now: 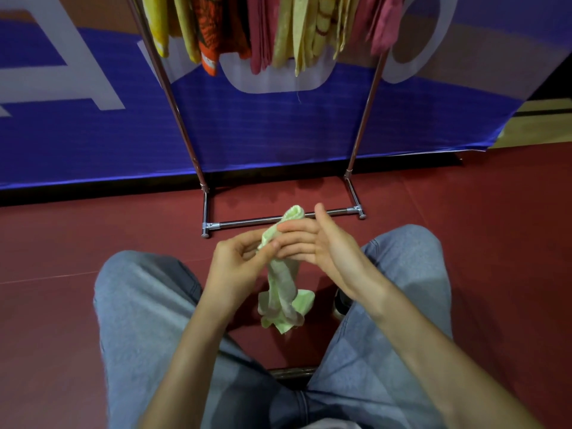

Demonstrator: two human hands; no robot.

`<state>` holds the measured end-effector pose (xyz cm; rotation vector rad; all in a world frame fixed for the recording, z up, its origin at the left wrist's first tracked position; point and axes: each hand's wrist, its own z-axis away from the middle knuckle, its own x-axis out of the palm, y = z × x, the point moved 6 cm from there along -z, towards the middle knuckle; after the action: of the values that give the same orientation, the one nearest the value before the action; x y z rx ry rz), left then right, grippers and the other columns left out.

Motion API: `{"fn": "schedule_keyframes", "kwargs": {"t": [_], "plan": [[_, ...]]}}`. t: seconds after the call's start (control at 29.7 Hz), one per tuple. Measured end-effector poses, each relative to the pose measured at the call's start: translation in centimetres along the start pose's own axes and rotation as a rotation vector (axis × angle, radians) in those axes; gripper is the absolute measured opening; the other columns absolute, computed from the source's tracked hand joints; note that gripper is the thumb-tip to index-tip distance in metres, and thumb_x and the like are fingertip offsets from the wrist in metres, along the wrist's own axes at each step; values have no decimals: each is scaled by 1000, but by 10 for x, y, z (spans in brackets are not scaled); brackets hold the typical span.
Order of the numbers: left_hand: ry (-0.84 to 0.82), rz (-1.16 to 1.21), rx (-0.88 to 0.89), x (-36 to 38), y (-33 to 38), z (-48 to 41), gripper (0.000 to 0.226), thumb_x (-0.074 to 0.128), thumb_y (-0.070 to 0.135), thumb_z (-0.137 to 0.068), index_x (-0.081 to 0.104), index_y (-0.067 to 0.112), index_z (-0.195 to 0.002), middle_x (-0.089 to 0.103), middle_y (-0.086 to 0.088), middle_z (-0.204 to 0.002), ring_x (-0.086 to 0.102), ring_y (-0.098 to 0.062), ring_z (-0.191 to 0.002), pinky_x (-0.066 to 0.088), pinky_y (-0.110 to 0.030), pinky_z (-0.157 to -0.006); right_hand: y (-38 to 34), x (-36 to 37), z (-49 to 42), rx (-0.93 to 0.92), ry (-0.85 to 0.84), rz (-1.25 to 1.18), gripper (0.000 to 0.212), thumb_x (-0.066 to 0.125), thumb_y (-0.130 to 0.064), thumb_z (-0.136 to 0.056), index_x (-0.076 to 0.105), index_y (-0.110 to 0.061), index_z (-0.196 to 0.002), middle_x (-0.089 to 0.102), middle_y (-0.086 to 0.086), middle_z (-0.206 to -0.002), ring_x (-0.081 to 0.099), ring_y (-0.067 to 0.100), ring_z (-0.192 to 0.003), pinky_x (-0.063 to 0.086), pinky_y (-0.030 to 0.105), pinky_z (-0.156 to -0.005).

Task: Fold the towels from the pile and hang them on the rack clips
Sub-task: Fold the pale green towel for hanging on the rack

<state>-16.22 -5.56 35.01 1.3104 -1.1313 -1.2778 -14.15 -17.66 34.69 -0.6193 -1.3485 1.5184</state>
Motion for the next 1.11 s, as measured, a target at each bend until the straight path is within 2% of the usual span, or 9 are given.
{"fn": "schedule_keyframes", "kwargs": {"t": [0.24,0.34,0.47,0.61,0.71,0.81,0.94,1.01,1.11], "plan": [[-174,-61,11,-9,21,-6,26,58,-3,-80,66,21,-81,70,20,-65,63,7,-68,49,-7,-67,-12,-16,11,-373,159,55,10,49,-16,-86,57,-17,-92,67,-1,-68,60,10,-60,49,17,-68],[-186,-67,26,-18,33,-7,25,59,-4,-79,67,20,-82,71,18,-65,63,5,-68,51,-9,-69,-8,-24,6,-314,191,126,23,59,-13,-81,56,-25,-101,64,-4,-87,60,6,-78,48,17,-77],[-202,-51,59,-22,48,-6,23,59,-4,-77,67,17,-83,72,15,-68,65,1,-69,52,-10,-69,0,-17,-6,-189,42,312,34,63,-14,-81,52,-30,-109,57,-4,-115,54,4,-106,43,21,-93],[-188,-97,87,-30,54,-5,29,59,-7,-76,66,20,-85,72,19,-72,65,4,-73,50,-8,-69,-8,-15,-9,-187,48,320,10,58,-5,-83,61,-9,-92,60,-2,-81,56,-2,-71,44,11,-66],[-177,-163,91,-40,57,-9,29,66,-1,-75,64,25,-89,71,23,-79,63,5,-78,49,-8,-73,-24,-11,-9,-245,72,363,7,62,-10,-81,61,-11,-74,54,0,-66,49,4,-60,39,17,-56],[-198,-208,67,-40,70,-16,27,62,23,-67,62,31,-93,71,22,-85,63,3,-79,50,-10,-71,-46,2,-9,-305,46,448,16,65,-11,-80,61,2,-72,50,8,-63,44,14,-59,35,22,-54],[-204,-430,65,-30,91,-27,30,58,47,-66,66,27,-87,71,8,-78,62,0,-68,46,-13,-60,-65,18,-7,-360,-39,461,13,64,-11,-81,62,-4,-70,49,8,-62,44,12,-58,33,17,-52],[-171,-522,102,-28,99,-30,35,55,49,-67,66,20,-83,68,0,-70,59,-4,-61,45,-20,-55,-69,18,-8,-373,-43,464,20,64,-12,-81,61,8,-78,50,11,-67,44,17,-62,34,22,-55],[-151,-532,206,-23,115,-32,29,58,41,-78,64,12,-78,64,-10,-68,56,-10,-57,42,-25,-51,-70,14,-8,-357,-52,414,9,61,-11,-83,63,-2,-82,58,12,-74,54,17,-69,42,26,-62]]}}
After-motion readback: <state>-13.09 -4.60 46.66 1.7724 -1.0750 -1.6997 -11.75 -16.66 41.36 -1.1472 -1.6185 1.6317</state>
